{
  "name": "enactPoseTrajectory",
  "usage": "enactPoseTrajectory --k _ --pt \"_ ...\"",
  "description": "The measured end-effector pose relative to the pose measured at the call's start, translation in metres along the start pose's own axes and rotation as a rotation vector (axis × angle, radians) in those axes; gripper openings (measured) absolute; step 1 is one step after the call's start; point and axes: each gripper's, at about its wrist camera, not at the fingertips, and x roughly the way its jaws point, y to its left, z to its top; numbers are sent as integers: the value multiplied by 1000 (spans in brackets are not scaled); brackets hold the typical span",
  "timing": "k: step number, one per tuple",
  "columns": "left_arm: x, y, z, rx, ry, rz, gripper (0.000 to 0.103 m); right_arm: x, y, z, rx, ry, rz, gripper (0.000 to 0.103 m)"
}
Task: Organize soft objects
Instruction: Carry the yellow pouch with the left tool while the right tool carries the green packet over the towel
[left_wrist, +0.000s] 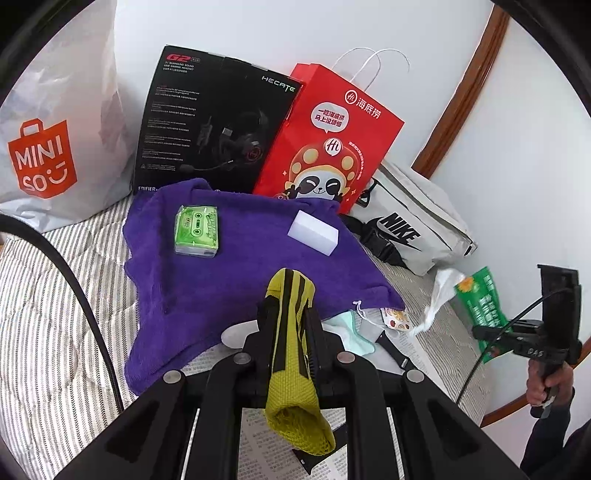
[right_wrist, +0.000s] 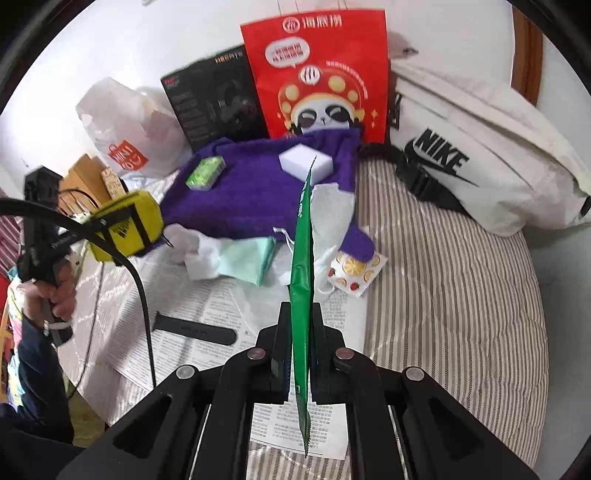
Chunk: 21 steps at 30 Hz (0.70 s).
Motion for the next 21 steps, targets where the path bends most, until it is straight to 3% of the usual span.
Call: enactPoseTrajectory --k 3,8,11,16,21 --pt "1 -2 -1 0 -2 -10 13 12 4 -2 -12 23 22 8" --pt "2 -4 -4 3 0 -20 13 71 -13 -24 58 178 20 7" --pt "1 -5 -4 11 0 -20 13 84 -18 -42 67 232 -3 7" --pt "2 -4 -3 8 1 -23 13 75 -32 -55 114 236 -18 7" --pt "1 -1 -2 -2 -6 -16 13 58 -28 -41 96 174 -16 7"
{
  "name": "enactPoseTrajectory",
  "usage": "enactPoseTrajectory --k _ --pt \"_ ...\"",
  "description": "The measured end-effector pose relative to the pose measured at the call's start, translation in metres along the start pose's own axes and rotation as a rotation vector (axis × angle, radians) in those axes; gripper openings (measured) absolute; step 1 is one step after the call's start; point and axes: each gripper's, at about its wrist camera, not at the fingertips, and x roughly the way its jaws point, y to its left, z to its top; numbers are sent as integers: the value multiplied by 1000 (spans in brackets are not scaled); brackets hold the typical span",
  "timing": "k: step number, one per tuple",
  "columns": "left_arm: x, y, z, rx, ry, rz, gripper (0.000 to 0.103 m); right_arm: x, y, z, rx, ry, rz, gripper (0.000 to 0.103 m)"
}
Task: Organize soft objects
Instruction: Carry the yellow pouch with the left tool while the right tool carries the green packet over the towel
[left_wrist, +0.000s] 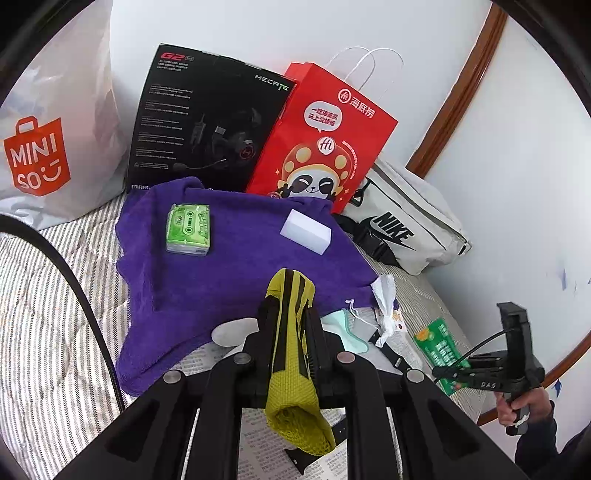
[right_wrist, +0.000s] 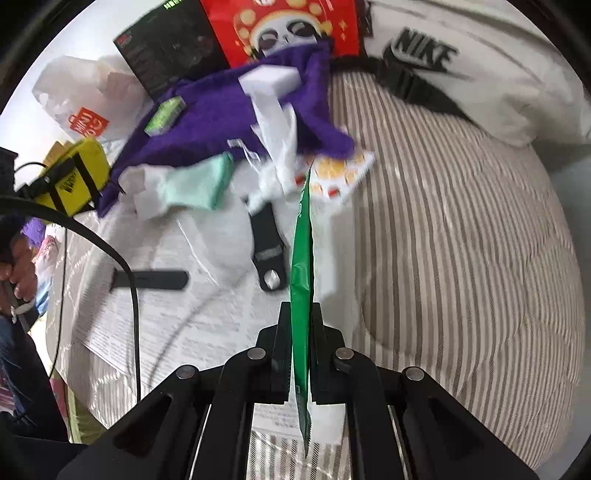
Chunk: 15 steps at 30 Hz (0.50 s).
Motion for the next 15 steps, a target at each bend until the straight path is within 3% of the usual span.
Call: enactPoseTrajectory --k 15 --pt "15 18 32 -15 5 55 13 -5 47 114 -112 -150 57 7"
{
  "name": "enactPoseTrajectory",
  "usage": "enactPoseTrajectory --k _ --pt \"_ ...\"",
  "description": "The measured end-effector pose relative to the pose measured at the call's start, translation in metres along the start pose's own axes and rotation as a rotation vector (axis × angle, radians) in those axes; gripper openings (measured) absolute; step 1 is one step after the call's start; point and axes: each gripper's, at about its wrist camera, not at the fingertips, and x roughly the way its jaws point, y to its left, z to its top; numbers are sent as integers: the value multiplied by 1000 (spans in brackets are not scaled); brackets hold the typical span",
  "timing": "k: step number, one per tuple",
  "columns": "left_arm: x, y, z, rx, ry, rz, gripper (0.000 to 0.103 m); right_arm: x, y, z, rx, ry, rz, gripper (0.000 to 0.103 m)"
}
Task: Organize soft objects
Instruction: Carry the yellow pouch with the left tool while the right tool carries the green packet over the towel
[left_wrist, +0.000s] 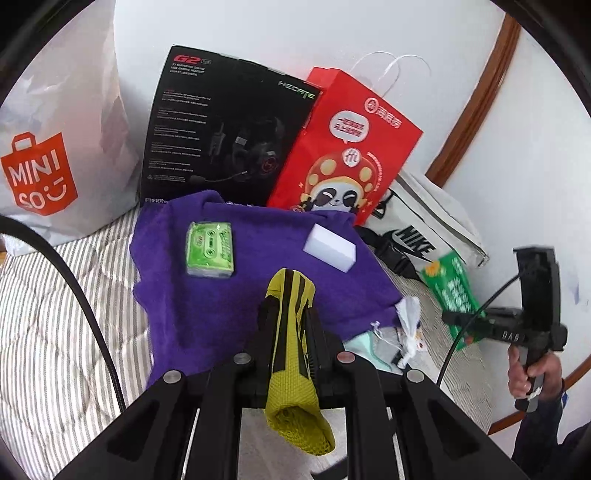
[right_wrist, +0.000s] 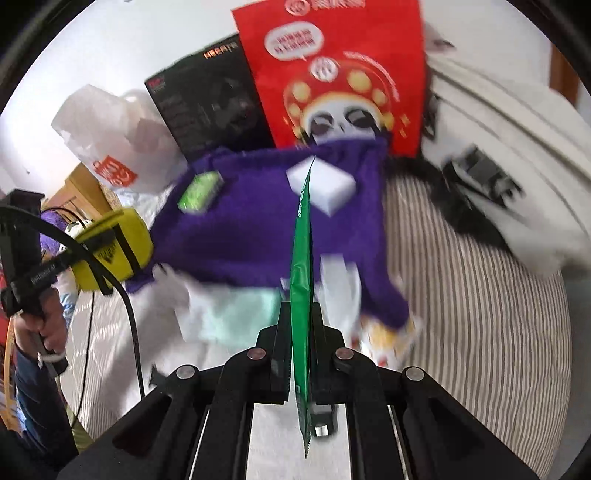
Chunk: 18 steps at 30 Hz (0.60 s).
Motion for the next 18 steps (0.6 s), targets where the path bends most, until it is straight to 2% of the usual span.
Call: enactPoseTrajectory --k 8,18 --pt "23 14 24 -6 21 10 13 47 9 59 -56 15 -7 7" --pt "70 25 44 -12 80 -9 13 118 8 68 -125 135 -28 7"
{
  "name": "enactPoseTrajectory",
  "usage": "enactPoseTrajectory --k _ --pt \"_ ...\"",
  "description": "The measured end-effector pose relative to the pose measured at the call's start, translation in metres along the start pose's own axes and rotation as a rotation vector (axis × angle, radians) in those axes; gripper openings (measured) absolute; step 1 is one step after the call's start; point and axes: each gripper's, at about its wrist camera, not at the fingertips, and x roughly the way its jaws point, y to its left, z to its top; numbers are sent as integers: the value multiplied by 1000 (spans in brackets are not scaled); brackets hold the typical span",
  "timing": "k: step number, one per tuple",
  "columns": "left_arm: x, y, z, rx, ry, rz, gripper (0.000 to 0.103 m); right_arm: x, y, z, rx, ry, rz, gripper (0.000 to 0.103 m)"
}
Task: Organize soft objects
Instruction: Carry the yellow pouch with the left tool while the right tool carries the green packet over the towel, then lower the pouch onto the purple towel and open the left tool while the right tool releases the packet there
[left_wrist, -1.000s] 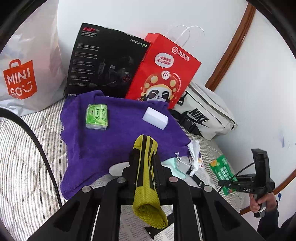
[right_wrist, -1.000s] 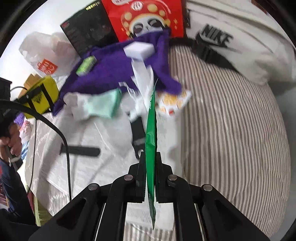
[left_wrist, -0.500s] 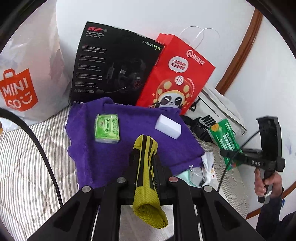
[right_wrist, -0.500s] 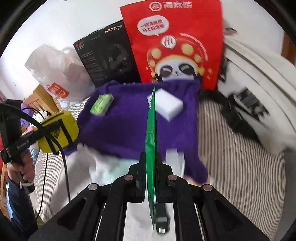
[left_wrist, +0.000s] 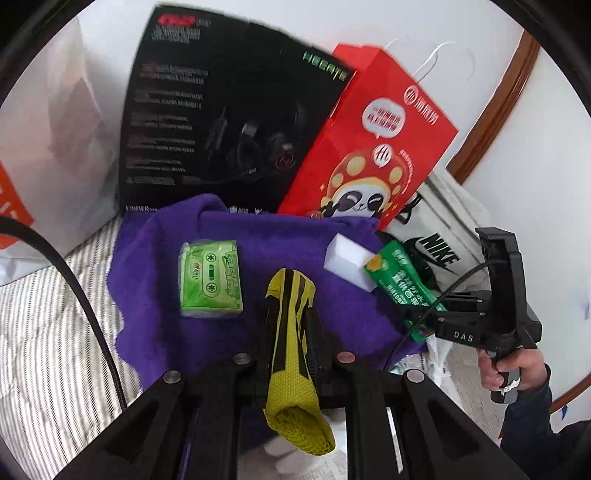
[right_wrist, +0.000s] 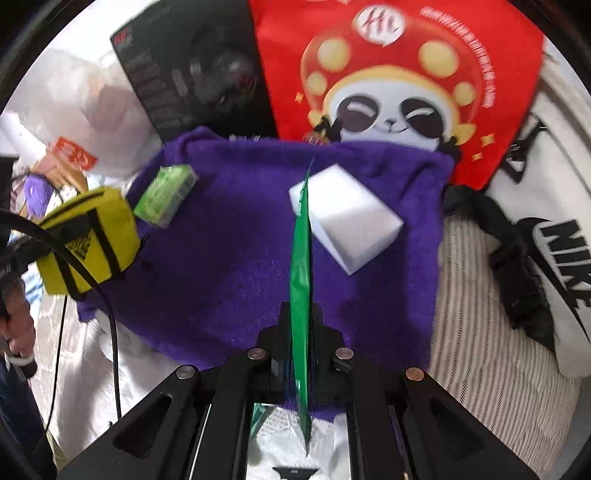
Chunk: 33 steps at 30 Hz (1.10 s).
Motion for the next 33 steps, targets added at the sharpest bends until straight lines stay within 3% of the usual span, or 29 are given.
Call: enactPoseTrajectory --k 15,23,33 --pt "30 30 -3 -43 54 -5 14 35 -5 9 -47 50 20 7" --pt "40 36 -3 -46 54 18 17 37 -18 7 10 49 82 8" --pt "41 42 -11 -57 51 36 24 33 -21 2 12 52 74 8"
